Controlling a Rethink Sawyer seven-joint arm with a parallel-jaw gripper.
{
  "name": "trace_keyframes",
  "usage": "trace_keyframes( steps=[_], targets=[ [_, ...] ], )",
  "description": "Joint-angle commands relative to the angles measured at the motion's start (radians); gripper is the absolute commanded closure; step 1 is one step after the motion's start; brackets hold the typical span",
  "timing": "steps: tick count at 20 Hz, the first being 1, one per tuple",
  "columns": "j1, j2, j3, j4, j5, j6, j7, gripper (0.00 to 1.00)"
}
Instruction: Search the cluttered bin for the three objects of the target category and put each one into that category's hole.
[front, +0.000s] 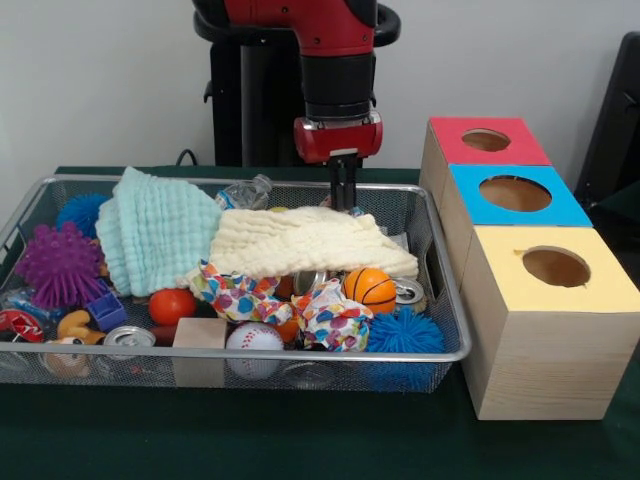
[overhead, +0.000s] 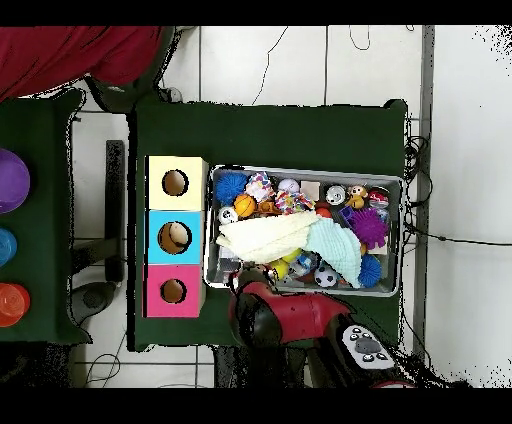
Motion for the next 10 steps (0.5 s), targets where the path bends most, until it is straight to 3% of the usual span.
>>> trace_keyframes(
  steps=[1,9,10],
  targets=[
    [-0.001,0.031,0.007,-0.025,-0.025,-0.101,0.161,1.00],
    [-0.008,0.035,0.020,-0.031,-0.013,-0.075,0.155,1.00],
    [-0.005,0.036,0.017,-0.033,-0.014,-0.080,0.155,0.00]
  ],
)
